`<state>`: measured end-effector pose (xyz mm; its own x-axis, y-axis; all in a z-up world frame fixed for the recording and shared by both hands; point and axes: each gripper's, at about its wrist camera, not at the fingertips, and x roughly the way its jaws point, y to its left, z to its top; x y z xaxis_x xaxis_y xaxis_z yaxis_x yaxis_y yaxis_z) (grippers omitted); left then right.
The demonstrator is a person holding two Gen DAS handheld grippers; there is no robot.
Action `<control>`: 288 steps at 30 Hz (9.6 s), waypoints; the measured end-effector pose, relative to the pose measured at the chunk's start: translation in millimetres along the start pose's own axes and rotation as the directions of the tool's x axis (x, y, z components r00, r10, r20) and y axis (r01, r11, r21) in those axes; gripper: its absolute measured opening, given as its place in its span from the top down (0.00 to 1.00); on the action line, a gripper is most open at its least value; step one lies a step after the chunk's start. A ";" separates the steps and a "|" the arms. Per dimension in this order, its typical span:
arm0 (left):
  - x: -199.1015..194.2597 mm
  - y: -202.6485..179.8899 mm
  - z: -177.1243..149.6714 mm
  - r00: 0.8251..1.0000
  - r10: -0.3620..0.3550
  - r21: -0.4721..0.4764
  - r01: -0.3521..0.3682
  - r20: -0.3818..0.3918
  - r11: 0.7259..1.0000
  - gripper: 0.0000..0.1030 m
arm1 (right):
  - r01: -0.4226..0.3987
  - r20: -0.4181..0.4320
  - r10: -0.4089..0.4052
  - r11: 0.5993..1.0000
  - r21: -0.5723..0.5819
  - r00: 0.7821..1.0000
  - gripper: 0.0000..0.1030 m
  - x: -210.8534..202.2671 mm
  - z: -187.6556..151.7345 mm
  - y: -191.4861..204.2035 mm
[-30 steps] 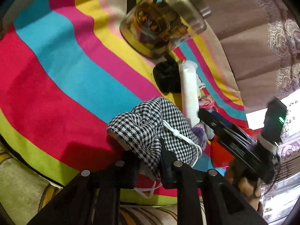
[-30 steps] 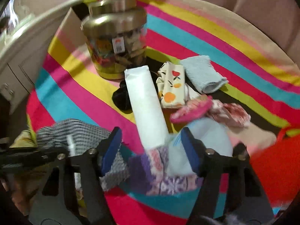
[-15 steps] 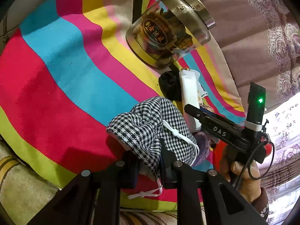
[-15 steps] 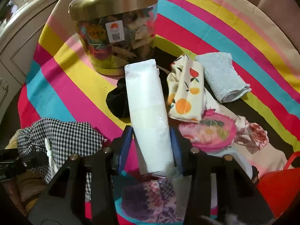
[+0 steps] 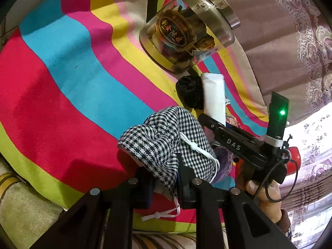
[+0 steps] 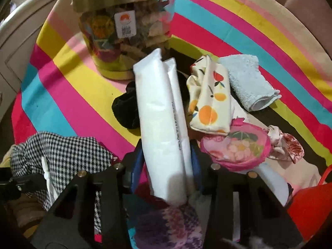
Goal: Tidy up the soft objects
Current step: 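Carry the checked bag and white packet to the white box and open both tools, then move both tools back over the remaining items on the blanket, then grasp the black scrunchie with the left tool while the right tool grasps the light blue sock, then carry the scrunchie and blue sock to the white box and open both tools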
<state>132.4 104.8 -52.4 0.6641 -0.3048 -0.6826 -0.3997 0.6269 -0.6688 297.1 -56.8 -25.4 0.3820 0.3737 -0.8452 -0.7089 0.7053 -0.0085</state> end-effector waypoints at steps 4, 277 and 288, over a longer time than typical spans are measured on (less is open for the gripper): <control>0.2 0.1 -0.1 1.000 -0.001 -0.002 0.001 0.000 1.000 0.83 | -0.048 0.034 0.047 0.998 0.030 0.998 0.61 -12.9 -6.4 -3.6; -7.6 -249.6 -230.5 0.977 -0.106 0.649 0.203 -0.187 0.733 0.80 | 0.208 0.053 -0.372 0.626 0.752 0.927 0.69 -286.4 -348.1 -129.9; -0.8 -289.8 -305.9 0.952 -0.085 0.744 0.283 -0.293 0.605 0.80 | 0.344 -0.059 -0.493 0.512 0.787 0.868 0.65 -329.3 -422.7 -149.2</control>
<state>54.4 -295.9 51.9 0.4810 -0.5538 -0.6796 0.4161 0.8266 -0.3791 26.4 -539.8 28.4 0.6462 -0.0586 -0.7609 0.2350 0.9639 0.1253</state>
